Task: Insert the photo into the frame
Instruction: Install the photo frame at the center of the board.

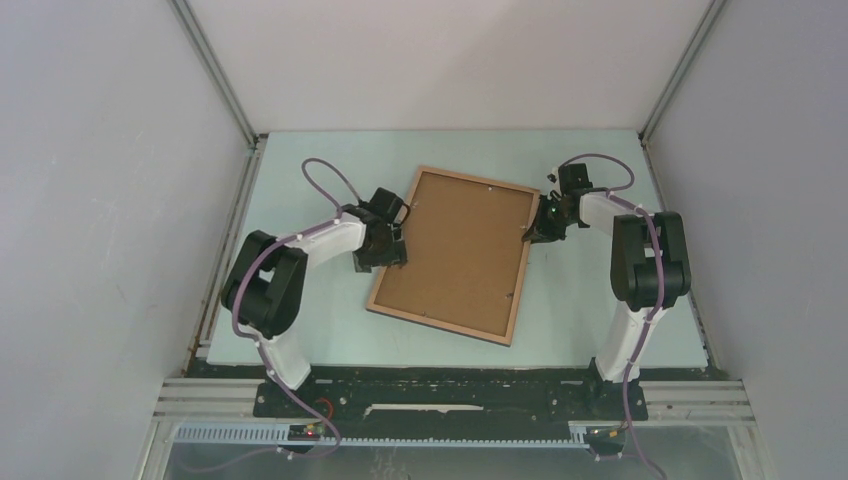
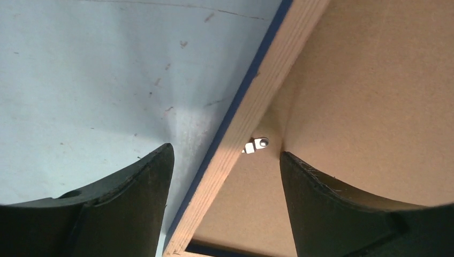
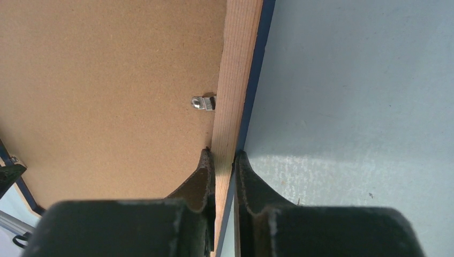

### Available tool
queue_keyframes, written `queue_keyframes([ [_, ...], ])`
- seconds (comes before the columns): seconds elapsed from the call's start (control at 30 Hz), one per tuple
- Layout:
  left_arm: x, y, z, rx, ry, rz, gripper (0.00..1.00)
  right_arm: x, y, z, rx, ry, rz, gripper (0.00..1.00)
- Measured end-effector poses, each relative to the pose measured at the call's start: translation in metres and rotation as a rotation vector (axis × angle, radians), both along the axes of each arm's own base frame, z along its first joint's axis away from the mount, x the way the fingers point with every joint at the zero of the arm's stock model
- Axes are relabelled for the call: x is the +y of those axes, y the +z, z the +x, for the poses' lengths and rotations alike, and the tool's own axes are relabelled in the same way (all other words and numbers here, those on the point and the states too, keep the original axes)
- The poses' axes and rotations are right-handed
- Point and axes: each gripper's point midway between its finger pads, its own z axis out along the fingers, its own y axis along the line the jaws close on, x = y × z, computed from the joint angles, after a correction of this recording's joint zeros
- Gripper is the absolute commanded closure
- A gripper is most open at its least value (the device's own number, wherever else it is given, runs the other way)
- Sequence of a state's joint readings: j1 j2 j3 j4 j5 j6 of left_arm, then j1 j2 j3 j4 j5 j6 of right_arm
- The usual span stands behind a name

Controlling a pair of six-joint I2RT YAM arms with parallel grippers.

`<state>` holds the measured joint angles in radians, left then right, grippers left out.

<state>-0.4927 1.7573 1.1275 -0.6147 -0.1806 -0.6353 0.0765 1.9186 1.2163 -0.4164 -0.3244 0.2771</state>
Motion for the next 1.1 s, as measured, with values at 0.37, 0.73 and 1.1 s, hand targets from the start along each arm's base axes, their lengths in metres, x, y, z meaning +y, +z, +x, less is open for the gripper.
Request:
queue_keyframes([
  [0.37,-0.029,-0.004,-0.012,-0.003,-0.042,-0.175,0.25,0.003,0.001,0.004,-0.022,0.012,-0.008,0.67],
  [0.73,-0.056,0.003,-0.059,0.075,-0.122,-0.197,0.20,-0.001,0.003,0.018,-0.071,0.010,-0.050,0.65],
  [1.1,-0.055,0.070,0.101,-0.141,-0.025,-0.132,0.19,0.006,0.003,0.016,-0.066,0.029,-0.027,0.65],
])
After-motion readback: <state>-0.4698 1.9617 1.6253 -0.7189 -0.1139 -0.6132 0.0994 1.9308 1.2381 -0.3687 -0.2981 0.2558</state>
